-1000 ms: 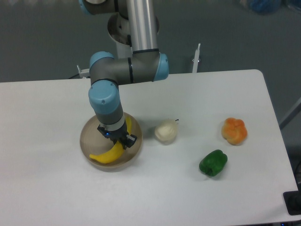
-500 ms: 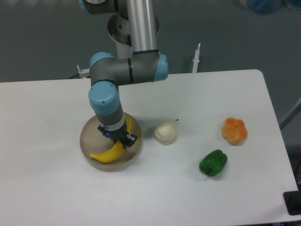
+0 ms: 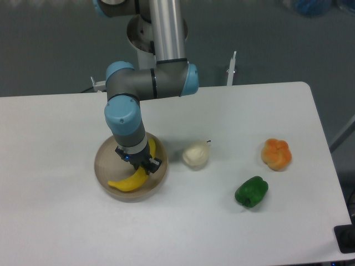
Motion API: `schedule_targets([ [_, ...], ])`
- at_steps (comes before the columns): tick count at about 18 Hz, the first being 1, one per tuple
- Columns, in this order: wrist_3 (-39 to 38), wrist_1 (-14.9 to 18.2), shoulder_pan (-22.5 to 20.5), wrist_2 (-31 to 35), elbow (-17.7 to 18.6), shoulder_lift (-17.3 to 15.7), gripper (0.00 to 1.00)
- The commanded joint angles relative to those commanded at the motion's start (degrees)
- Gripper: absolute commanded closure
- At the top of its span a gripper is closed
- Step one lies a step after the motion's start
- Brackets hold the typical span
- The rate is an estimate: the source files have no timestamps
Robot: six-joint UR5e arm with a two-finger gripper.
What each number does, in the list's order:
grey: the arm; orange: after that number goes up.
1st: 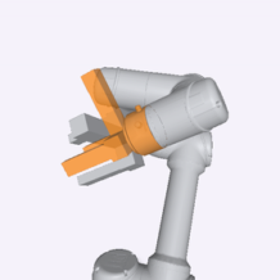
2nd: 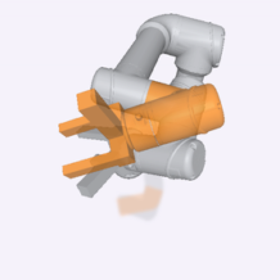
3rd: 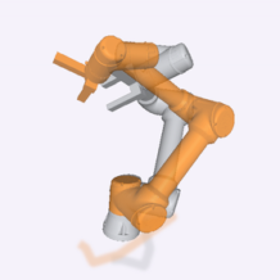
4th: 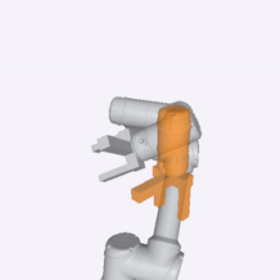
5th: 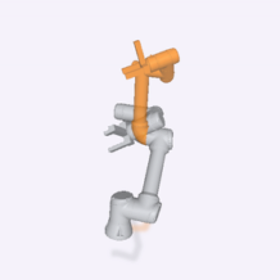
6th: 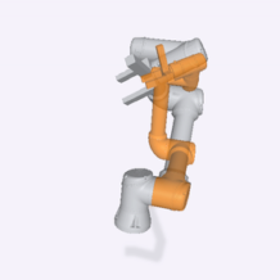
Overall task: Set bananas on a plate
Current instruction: 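Raise the open gripper up away from the banana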
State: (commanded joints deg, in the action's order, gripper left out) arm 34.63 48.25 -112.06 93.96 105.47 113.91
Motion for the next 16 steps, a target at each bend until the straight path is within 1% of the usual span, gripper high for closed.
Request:
schedule_targets([
  [3, 0.2, 0.1, -0.3, -0.3, -0.8, -1.4, 0.47],
  [4, 0.5, 0.1, -0.4, 0.0, -1.0, -1.5, 0.41],
  [5, 1.0, 0.0, -0.5, 0.0, -1.3, -1.8, 0.33],
  [7, 0.9, 0.1, -0.9, 0.3, -1.8, -2.5, 0.00],
  [10, 0.9, 0.0, -3.2, 0.5, -2.6, -3.7, 0.00],
  [12, 1.0, -0.1, -3.5, 0.5, -3.4, -3.9, 0.00],
  [14, 1.0, 0.0, -4.7, 0.8, -5.4, -3.9, 0.00],
  [16, 1.4, -0.2, -7.2, 2.5, -7.9, -3.9, 0.00],
])
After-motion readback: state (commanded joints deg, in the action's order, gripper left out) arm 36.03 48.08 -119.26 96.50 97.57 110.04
